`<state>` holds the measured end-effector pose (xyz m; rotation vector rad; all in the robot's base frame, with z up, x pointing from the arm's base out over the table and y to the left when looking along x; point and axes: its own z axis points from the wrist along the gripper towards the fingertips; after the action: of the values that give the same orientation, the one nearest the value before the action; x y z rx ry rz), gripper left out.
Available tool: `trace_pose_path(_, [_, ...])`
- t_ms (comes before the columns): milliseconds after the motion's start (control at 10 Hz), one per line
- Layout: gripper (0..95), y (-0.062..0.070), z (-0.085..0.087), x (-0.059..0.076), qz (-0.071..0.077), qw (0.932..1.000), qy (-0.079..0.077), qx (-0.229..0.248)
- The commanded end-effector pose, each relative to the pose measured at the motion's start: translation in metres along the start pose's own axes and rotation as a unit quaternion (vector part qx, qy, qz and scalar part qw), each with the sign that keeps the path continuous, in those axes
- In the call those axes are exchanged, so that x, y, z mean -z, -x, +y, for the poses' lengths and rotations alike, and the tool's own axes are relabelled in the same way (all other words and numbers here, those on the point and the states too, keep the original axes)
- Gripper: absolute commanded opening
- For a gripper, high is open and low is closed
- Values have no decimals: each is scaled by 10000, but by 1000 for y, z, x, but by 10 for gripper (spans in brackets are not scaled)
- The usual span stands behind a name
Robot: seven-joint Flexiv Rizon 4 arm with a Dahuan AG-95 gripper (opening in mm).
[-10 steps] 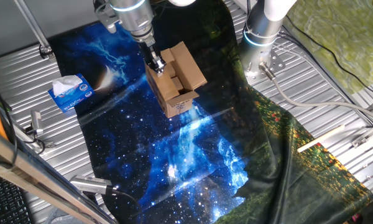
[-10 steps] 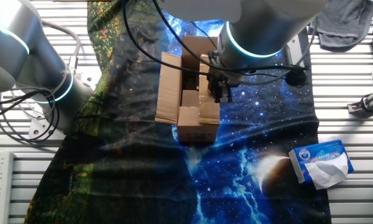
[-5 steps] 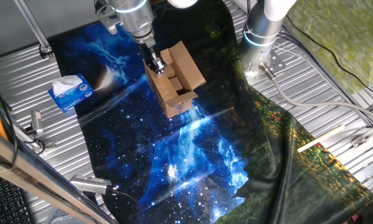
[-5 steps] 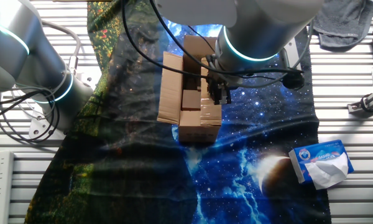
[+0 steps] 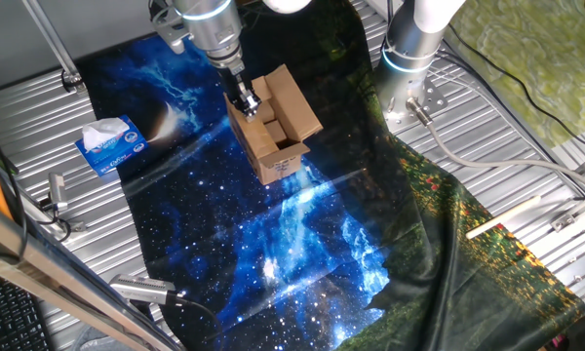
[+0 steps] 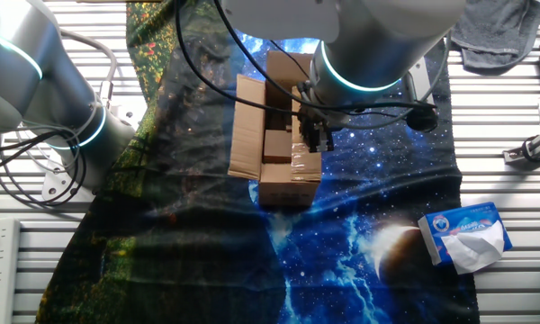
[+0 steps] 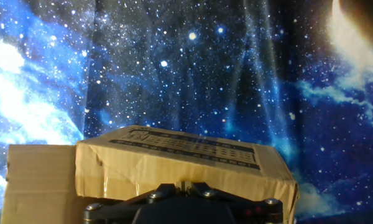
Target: Cover the box
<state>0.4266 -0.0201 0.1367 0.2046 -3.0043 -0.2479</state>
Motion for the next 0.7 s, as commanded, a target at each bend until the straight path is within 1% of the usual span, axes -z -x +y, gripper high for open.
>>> trace_pose_path(100, [0, 0, 0, -1, 3, 10000, 5, -2])
trace_pose_path(400, [0, -1, 0, 2, -8, 10000, 28, 8])
trace_pose_path(700, [0, 1, -1, -2, -7, 10000, 12, 11])
